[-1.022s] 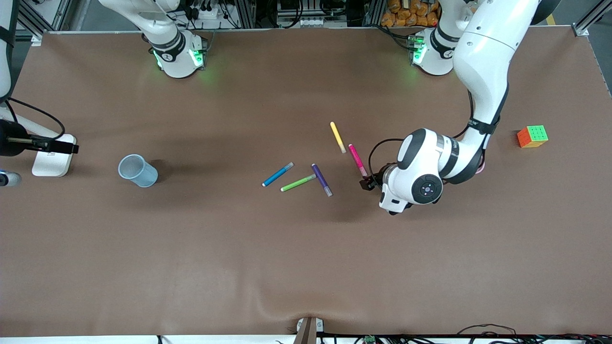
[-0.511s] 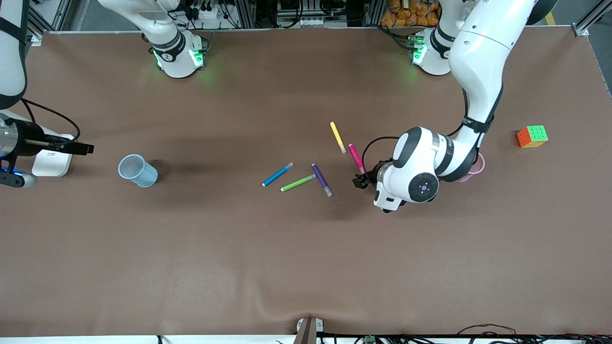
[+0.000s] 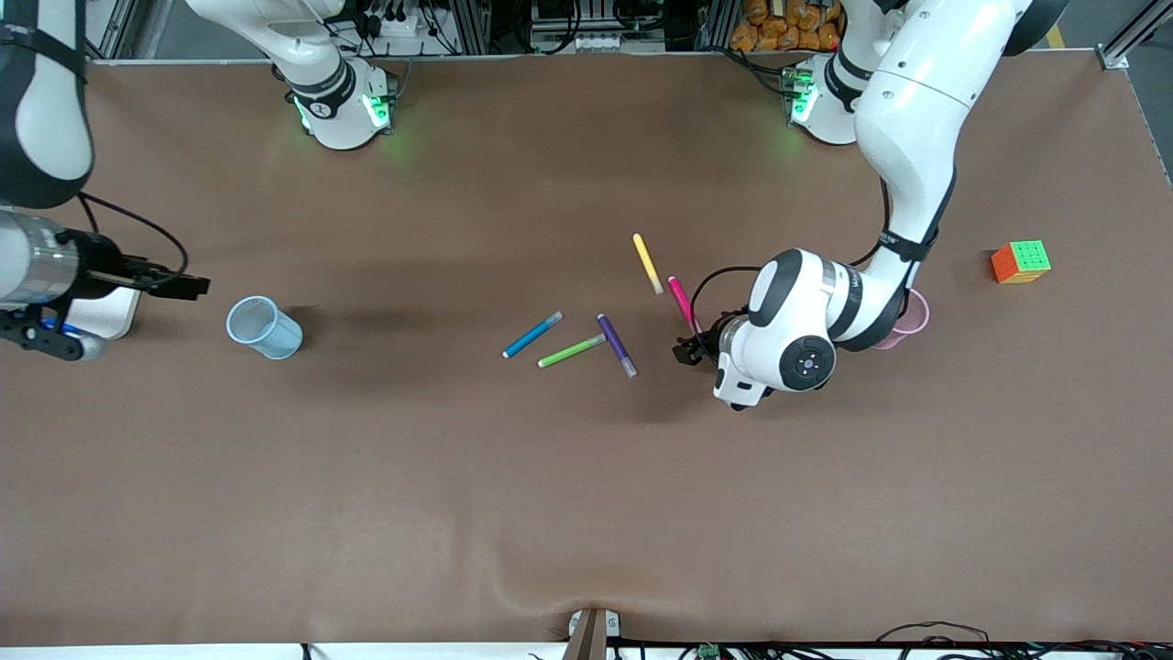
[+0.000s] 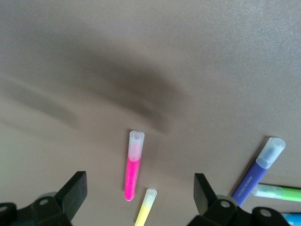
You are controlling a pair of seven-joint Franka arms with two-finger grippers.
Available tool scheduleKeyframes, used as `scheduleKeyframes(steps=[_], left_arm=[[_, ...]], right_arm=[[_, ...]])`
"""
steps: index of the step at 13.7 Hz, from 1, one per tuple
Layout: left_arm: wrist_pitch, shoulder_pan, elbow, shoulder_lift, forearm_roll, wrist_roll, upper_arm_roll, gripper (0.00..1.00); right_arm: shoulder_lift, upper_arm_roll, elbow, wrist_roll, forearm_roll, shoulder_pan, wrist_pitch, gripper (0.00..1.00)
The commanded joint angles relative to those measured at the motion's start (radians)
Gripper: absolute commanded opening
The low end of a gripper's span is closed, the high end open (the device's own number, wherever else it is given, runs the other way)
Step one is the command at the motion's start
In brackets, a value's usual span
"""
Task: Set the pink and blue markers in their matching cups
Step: 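Lower the left gripper and grasp the pink marker while the right gripper reaches out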
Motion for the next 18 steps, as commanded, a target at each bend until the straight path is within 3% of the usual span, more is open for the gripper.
scheduleKeyframes(steps=[1, 11, 16, 18], left_arm=[[0.04, -0.02, -0.003, 0.013, -0.021, -0.022, 0.0, 1.0], [0.094, -0.035, -0.003, 0.053, -0.05, -0.023, 0.002, 1.0], [0.117, -0.043, -0.009, 0.076, -0.047, -0.023, 0.002, 1.0], [0.117, -0.044, -0.018, 0.073, -0.047, -0.023, 0.002, 0.9]], right_arm=[[-0.112, -0.002, -0.161, 0.113, 0.025, 0.036, 0.096, 1.0], [-0.126, -0.002, -0.201, 0.34, 0.08, 0.134, 0.129, 1.0], [-0.163, -0.002, -0.302, 0.501, 0.099, 0.226, 0.257, 1.0], [-0.158, -0.002, -0.31, 0.584, 0.099, 0.284, 0.288, 1.0]])
